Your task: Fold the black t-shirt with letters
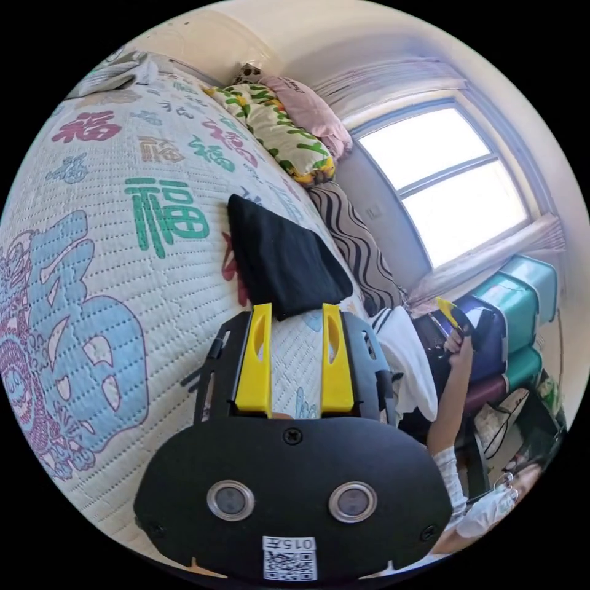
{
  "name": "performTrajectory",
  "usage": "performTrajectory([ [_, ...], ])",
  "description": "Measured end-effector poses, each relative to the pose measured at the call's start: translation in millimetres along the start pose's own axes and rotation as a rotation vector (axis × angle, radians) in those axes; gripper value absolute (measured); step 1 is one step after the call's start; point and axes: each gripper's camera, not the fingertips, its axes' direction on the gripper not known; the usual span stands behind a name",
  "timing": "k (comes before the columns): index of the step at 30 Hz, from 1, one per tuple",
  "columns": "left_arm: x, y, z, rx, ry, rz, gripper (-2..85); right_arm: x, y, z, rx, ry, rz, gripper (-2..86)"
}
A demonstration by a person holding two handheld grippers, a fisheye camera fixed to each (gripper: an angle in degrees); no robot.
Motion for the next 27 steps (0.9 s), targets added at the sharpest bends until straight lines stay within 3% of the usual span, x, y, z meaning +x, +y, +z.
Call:
performTrajectory([
  [3,-15.7,-4.4,16.4,0.005,0.075,-0.094,12.0,-104.0,-64.5,88.7,-0.259,0.088,-0.258,11.0],
  [5,-26.8,-3.5,24.8,0.028,0.146,-0.169,8.6,-174.7,-86.6,175.3,-0.525,0.280,-0.467,11.1],
  [9,-33.0,1.2,16.2,0.042,0.260,-0.168,2.9,-238.3,-81.8,262.4,-0.712,0.614,-0.731,10.8],
  [11,-16.4,3.4,-5.7,0.011,0.378,-0.081,1.1,-258.6,-81.7,268.6,-0.681,0.662,-0.800,9.6],
  [15,36.3,15.3,-65.4,-0.020,0.374,0.099,0.1,-288.7,-91.0,215.5,-0.529,0.535,-0.816,5.3],
  [21,118.0,80.3,-219.2,0.168,0.470,0.286,1.0,-352.0,-99.8,70.7,-0.171,0.237,-0.723,3.2],
  [24,174.3,143.1,-303.5,0.173,0.362,0.442,4.2,-391.4,-96.3,16.8,-0.104,0.130,-0.717,2.7],
  [27,221.0,234.4,-376.0,0.189,0.064,0.531,9.0,-432.4,-83.9,-14.7,-0.061,0.153,-0.756,2.1],
])
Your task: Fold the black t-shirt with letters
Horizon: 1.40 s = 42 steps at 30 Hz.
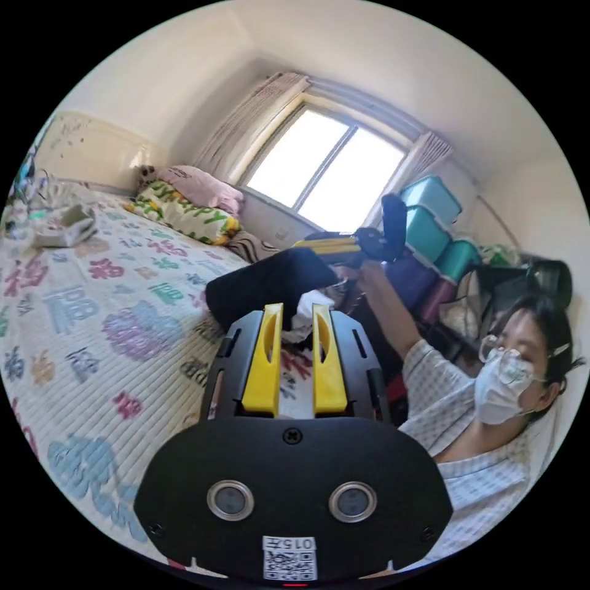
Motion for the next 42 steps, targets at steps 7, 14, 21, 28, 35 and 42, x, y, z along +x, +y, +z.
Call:
performTrajectory([
  [7,153.5,115.7,-43.8,0.005,-0.537,0.105,20.2,-62.1,-22.9,-73.7,0.126,-0.004,-0.023,2.3],
  [14,245.0,152.7,-64.3,0.074,-1.143,0.242,2.7,-96.5,8.5,-133.9,0.244,-0.032,-0.048,2.4],
  [21,335.2,117.8,-214.4,0.211,-0.954,0.304,-0.4,-75.2,105.7,-140.9,0.434,-0.285,0.045,2.4],
  [28,355.7,39.5,-231.2,-0.009,-0.929,0.413,-0.4,-52.0,159.6,-49.8,0.410,-0.541,0.184,3.4],
  [35,81.8,19.2,-162.1,-0.368,-0.636,-0.124,1.7,13.9,183.9,194.3,0.091,-0.755,0.664,2.2],
  [42,142.4,4.0,-107.1,-0.407,-0.562,0.263,2.3,9.9,238.8,229.8,0.029,-0.740,0.592,4.9],
])
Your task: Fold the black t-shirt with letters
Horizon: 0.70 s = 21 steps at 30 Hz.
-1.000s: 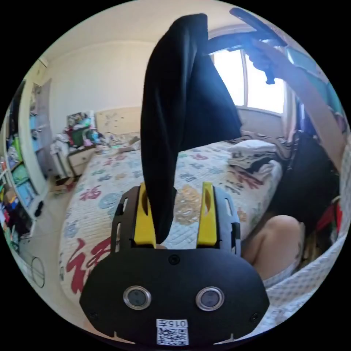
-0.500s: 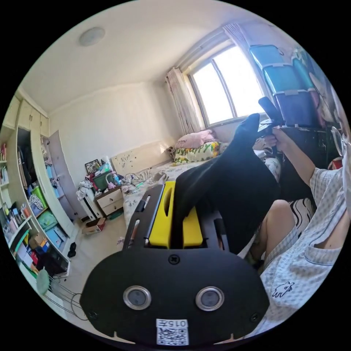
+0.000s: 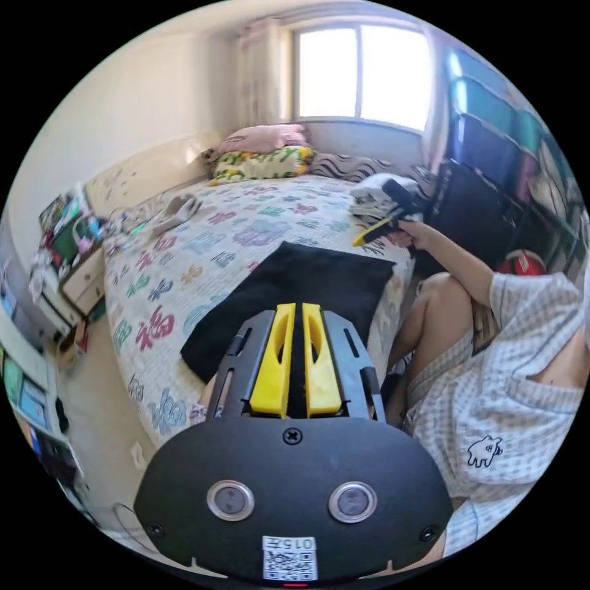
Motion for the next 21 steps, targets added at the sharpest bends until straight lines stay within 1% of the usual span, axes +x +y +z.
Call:
performTrajectory([
  [1,21.3,-14.5,15.5,-0.008,0.044,0.072,2.5,-0.8,3.5,1.0,0.005,0.060,-0.008,5.7],
  [3,50.7,-35.7,50.3,-0.043,0.104,0.153,3.2,-0.6,7.5,11.6,-0.089,0.014,-0.044,7.3],
  [4,67.2,-49.2,75.6,-0.079,0.142,0.183,3.9,1.3,10.6,20.8,-0.168,-0.045,-0.054,9.2],
  [5,80.7,-62.4,97.5,-0.112,0.196,0.212,5.9,2.2,14.7,24.7,-0.180,-0.049,-0.058,9.9],
  [6,85.8,-68.6,106.3,-0.118,0.209,0.217,6.9,1.8,16.7,23.9,-0.165,-0.045,-0.062,10.2],
  [9,108.7,-86.9,140.7,-0.129,0.163,0.238,9.0,-2.9,24.4,19.8,-0.176,-0.084,-0.105,10.6],
  [12,122.7,-91.5,169.9,-0.197,0.120,0.259,7.8,0.7,31.9,19.7,-0.192,-0.148,-0.115,12.7],
  [15,112.5,-82.6,163.4,-0.131,0.065,0.244,3.3,6.3,35.9,23.8,-0.170,-0.194,-0.087,13.1],
  [17,89.8,-69.2,134.7,-0.038,0.047,0.181,1.9,-1.0,34.5,31.0,-0.172,-0.304,-0.112,12.1],
  [18,82.3,-65.0,123.3,-0.006,0.035,0.158,1.6,-4.4,33.2,34.0,-0.173,-0.322,-0.113,12.0],
  [19,65.5,-55.1,97.0,0.061,0.008,0.111,1.2,-12.5,29.8,41.7,-0.180,-0.298,-0.109,11.1],
  [20,47.4,-42.2,67.3,0.139,-0.009,0.062,0.9,-21.7,26.3,49.8,-0.190,-0.224,-0.107,9.6],
  [21,37.9,-34.7,52.1,0.177,-0.021,0.032,0.8,-25.9,24.7,53.0,-0.193,-0.193,-0.102,8.8],
])
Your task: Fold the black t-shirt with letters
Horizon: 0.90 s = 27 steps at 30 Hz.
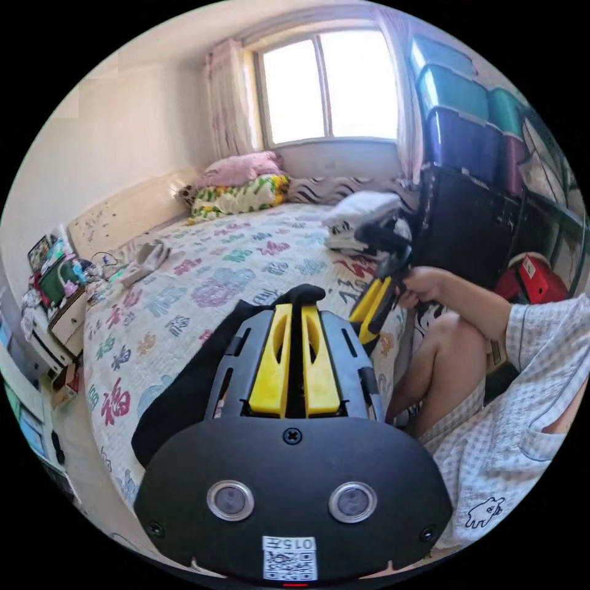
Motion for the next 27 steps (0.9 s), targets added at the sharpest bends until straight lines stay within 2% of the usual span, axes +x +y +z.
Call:
performTrajectory([
  [3,-40.5,36.5,-79.0,0.181,-0.068,-0.127,0.3,-27.5,-6.4,-3.7,0.004,0.074,-0.065,5.6],
  [5,-56.6,68.9,-137.0,0.281,-0.135,-0.190,0.1,-64.5,0.2,-29.0,0.106,0.186,-0.135,4.6],
  [11,-38.5,138.7,-289.4,0.541,-0.296,-0.182,-0.1,-168.2,39.5,-101.1,0.375,0.424,-0.281,4.2],
  [17,-26.0,164.9,-394.7,0.648,-0.389,-0.152,-0.1,-260.2,81.7,-162.4,0.562,0.590,-0.371,4.1],
  [22,-24.1,179.7,-427.1,0.695,-0.374,-0.144,-0.2,-309.8,86.3,-182.8,0.604,0.637,-0.419,4.1],
  [27,-63.6,190.9,-391.7,0.662,-0.335,-0.249,-0.2,-310.5,43.3,-175.1,0.559,0.661,-0.384,3.9],
])
